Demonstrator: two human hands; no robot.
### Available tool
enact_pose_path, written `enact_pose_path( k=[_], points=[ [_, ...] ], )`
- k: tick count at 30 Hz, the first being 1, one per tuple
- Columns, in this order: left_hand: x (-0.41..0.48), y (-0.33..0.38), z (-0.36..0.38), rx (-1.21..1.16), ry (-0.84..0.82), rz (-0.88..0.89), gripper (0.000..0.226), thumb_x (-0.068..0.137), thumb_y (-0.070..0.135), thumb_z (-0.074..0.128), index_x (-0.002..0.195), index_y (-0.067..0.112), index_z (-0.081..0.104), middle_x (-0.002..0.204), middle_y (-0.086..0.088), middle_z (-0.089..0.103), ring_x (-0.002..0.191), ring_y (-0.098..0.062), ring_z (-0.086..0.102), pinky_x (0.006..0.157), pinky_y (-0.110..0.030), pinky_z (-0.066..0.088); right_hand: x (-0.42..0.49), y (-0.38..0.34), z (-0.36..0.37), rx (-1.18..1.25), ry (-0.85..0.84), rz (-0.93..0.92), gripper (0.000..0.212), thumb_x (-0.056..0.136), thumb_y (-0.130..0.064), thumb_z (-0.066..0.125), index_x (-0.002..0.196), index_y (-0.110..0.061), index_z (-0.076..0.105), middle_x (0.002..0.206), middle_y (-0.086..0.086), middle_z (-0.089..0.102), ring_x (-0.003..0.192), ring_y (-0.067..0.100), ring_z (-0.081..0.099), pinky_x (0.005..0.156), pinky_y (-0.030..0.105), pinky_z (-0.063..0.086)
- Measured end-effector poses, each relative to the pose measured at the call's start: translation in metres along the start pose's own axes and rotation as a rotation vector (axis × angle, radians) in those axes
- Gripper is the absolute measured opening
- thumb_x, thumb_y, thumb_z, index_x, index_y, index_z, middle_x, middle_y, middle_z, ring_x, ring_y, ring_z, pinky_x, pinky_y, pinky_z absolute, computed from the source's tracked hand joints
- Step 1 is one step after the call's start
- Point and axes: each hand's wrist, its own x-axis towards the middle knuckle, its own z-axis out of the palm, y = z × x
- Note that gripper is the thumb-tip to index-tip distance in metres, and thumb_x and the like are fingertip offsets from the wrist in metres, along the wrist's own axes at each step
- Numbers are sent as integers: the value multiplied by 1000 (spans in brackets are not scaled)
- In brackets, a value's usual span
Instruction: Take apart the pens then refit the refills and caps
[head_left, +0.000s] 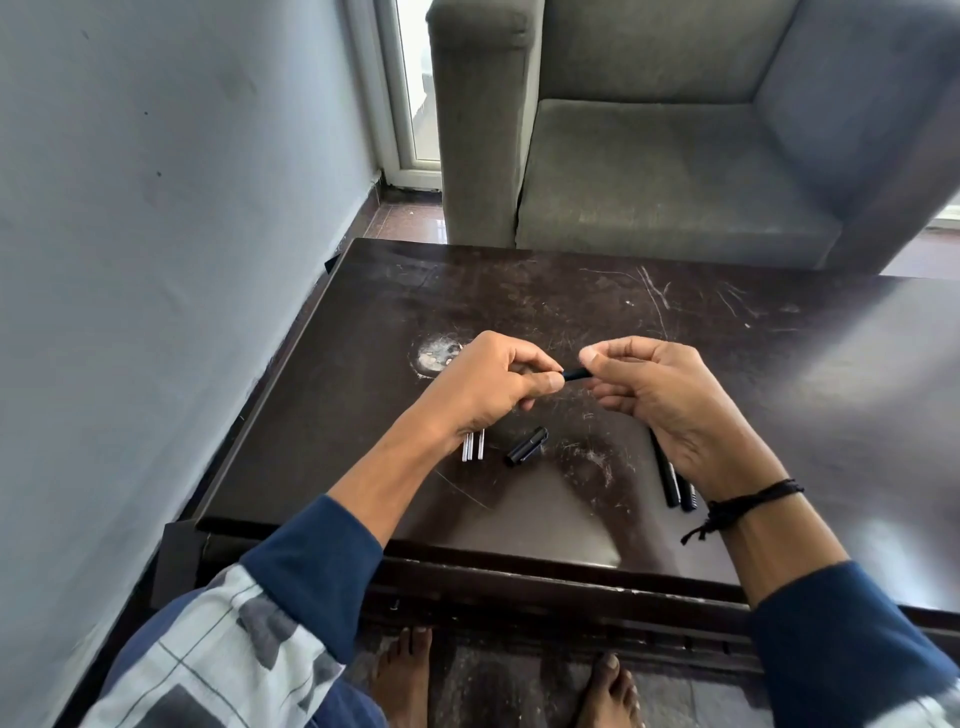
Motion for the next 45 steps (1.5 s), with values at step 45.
enact_pose_path(
  k=[45],
  points=[
    [0,-1,1,7,13,1,10,92,17,75,87,25,76,61,3,63,59,-8,53,73,-26,44,-2,1,6,-120,32,-87,7,86,-8,78,86,-2,74,78,20,73,71,19,64,67,23,53]
  ],
)
